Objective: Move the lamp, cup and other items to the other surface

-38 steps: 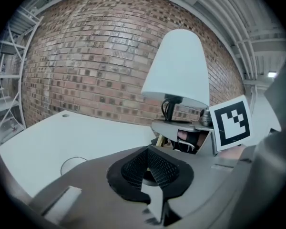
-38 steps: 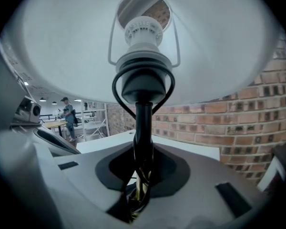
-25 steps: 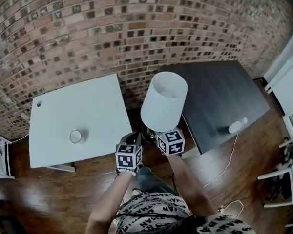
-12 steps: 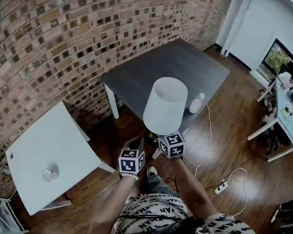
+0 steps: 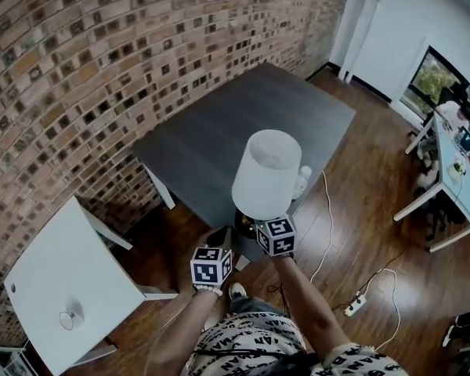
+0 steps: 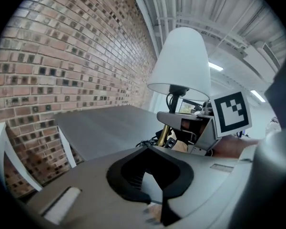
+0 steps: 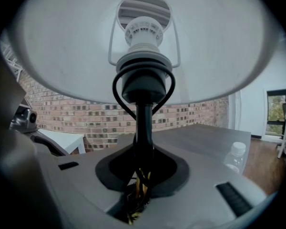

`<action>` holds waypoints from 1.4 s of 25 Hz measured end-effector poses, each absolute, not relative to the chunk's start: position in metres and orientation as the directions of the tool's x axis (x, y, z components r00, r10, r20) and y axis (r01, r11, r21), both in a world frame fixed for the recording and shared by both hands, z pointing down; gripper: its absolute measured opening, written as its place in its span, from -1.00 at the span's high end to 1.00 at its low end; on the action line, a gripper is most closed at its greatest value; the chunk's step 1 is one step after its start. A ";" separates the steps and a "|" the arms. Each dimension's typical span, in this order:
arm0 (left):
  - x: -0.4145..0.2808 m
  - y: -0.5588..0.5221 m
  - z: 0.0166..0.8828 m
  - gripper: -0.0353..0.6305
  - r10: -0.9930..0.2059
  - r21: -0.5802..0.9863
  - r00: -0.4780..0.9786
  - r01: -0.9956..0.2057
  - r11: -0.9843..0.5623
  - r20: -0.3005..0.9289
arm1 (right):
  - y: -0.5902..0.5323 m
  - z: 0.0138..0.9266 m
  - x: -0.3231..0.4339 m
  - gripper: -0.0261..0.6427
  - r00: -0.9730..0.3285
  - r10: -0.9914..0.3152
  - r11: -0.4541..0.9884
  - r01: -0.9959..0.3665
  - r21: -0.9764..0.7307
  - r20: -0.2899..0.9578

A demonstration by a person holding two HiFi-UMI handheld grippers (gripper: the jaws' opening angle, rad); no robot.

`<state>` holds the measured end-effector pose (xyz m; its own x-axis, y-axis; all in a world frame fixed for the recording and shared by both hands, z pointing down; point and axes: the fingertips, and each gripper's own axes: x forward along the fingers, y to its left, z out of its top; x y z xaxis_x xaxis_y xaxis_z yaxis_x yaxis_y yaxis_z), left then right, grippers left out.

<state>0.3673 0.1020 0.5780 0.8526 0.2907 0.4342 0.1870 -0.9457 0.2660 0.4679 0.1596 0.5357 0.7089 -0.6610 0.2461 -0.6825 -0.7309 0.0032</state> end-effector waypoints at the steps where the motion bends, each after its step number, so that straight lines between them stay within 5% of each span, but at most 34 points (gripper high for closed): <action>1: 0.375 0.103 0.581 0.89 0.289 0.265 0.851 0.186 -0.946 0.438 | 0.163 0.540 0.480 0.70 0.712 -0.658 -0.734 -0.679 0.002 0.245; 17: 0.473 0.103 0.627 0.89 0.285 0.274 0.824 0.164 -0.948 0.490 | 0.186 0.604 0.613 0.70 0.754 -0.605 -0.782 -0.624 -0.009 0.255; 35: 0.477 0.088 0.631 0.89 0.261 0.282 0.829 0.131 -0.950 0.495 | 0.184 0.620 0.617 0.69 0.748 -0.621 -0.772 -0.635 -0.018 0.236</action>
